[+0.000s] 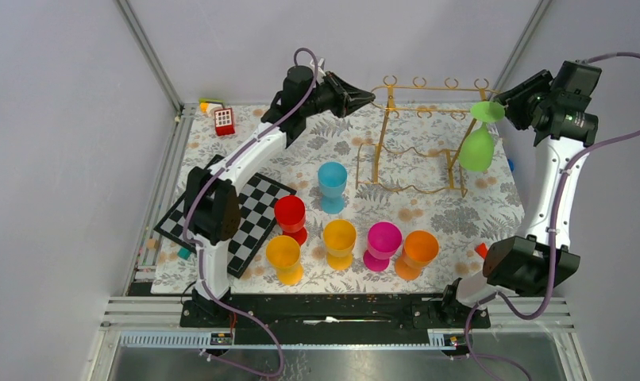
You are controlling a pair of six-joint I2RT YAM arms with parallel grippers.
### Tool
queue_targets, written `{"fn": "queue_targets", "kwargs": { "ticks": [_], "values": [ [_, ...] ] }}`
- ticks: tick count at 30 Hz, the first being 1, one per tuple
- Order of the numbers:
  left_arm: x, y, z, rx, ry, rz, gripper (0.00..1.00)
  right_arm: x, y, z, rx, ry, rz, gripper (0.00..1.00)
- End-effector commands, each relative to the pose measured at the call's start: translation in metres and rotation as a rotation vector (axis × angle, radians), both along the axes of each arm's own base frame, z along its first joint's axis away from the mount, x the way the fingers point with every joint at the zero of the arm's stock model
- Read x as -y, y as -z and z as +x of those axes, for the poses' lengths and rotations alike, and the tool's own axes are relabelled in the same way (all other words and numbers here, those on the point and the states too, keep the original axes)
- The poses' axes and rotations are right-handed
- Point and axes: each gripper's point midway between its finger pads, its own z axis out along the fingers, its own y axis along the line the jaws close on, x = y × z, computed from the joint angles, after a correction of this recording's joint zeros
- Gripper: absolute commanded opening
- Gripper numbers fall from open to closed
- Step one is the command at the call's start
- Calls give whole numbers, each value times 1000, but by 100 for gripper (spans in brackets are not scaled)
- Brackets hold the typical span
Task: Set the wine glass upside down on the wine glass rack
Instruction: Adjust the wine rack at the center of the board.
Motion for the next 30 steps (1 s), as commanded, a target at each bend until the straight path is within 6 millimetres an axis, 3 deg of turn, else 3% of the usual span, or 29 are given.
{"fn": "queue_targets", "kwargs": {
  "ticks": [1,16,19,24,27,30],
  "values": [
    [-11,-40,-19,52,-30,-52,0,-7,-35,16,119,-76,-26,49],
    [-15,-54,-48,-16,-44,-112,2,-11,-37,47,140,-149,17,58],
    [-19,-50,-49,-1,-63,-67,14,-6,-36,44,126,-135,-18,61],
    [-26,-46,-49,75,-83,62,56,1,-53,32,135,-100,-88,71],
    [-31,-46,-49,151,-85,151,68,4,-75,22,170,-74,-139,77],
    [-33,-45,-48,246,-68,247,73,6,-97,9,195,-54,-187,80]
  ]
}}
